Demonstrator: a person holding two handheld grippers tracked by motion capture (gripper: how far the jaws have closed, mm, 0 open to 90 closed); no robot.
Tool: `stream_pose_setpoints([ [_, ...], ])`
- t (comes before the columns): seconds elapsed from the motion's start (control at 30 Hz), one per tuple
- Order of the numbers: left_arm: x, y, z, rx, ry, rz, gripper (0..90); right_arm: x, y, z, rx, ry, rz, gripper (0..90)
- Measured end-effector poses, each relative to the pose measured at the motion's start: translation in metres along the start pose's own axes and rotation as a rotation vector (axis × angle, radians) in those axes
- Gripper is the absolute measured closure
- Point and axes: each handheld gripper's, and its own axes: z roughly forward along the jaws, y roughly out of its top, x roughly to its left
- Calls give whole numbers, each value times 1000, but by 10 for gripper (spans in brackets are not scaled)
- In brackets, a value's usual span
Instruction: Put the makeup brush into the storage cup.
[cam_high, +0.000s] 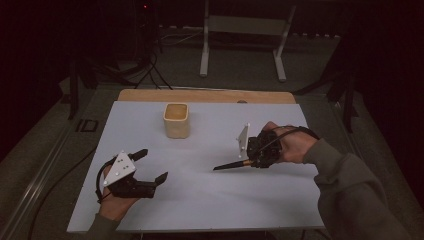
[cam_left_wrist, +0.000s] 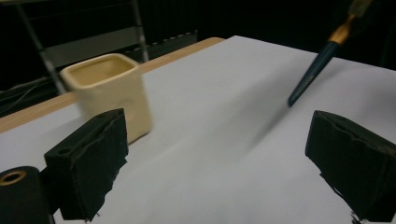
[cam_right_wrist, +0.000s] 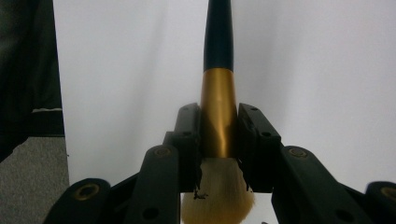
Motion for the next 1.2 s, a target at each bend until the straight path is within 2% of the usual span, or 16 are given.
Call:
stream_pose_setpoints([
  [0.1, -7, 6, 11, 4, -36, 24, 84, 0, 2, 0, 0, 0, -6, 704],
  [0.13, -7, 6, 11, 4, -36, 24, 94, 0, 2, 0, 0, 0, -6, 704],
  [0.17, -13, 10, 19, 9, -64, 43, 94, 0, 2, 0, 0, 3, -7, 704],
  [0.27, -22, 16, 35, 26, -106, 76, 146, 0, 4, 0, 0, 3, -12, 704],
  [0.4, -38, 22, 62, 57, -166, 113, 163, 1, 6, 0, 6, 3, -16, 704],
  [0.5, -52, 26, 84, 91, -196, 158, 190, 1, 7, 0, 8, 3, -21, 704],
  [0.53, -57, 28, 92, 100, -204, 165, 202, 1, 8, -1, 7, 3, -21, 704],
  [0.57, -57, 28, 92, 100, -204, 165, 217, 1, 8, -1, 7, 3, -21, 704],
  [0.6, -66, 30, 108, 115, -226, 172, 217, 1, 8, -2, 9, 1, -22, 704],
  [0.73, -79, 35, 129, 137, -249, 210, 293, 1, 10, -2, 11, 4, -26, 704],
  [0.9, -92, 40, 150, 171, -271, 258, 345, 2, 11, -2, 12, 4, -34, 704],
  [0.97, -96, 42, 156, 165, -274, 272, 385, 2, 12, -2, 8, 8, -33, 703],
  [1.1, -99, 46, 161, 173, -300, 286, 487, 4, 14, -2, 15, 12, -36, 704],
  [1.2, -99, 48, 160, 162, -317, 281, 555, 4, 13, -3, 15, 12, -37, 704],
])
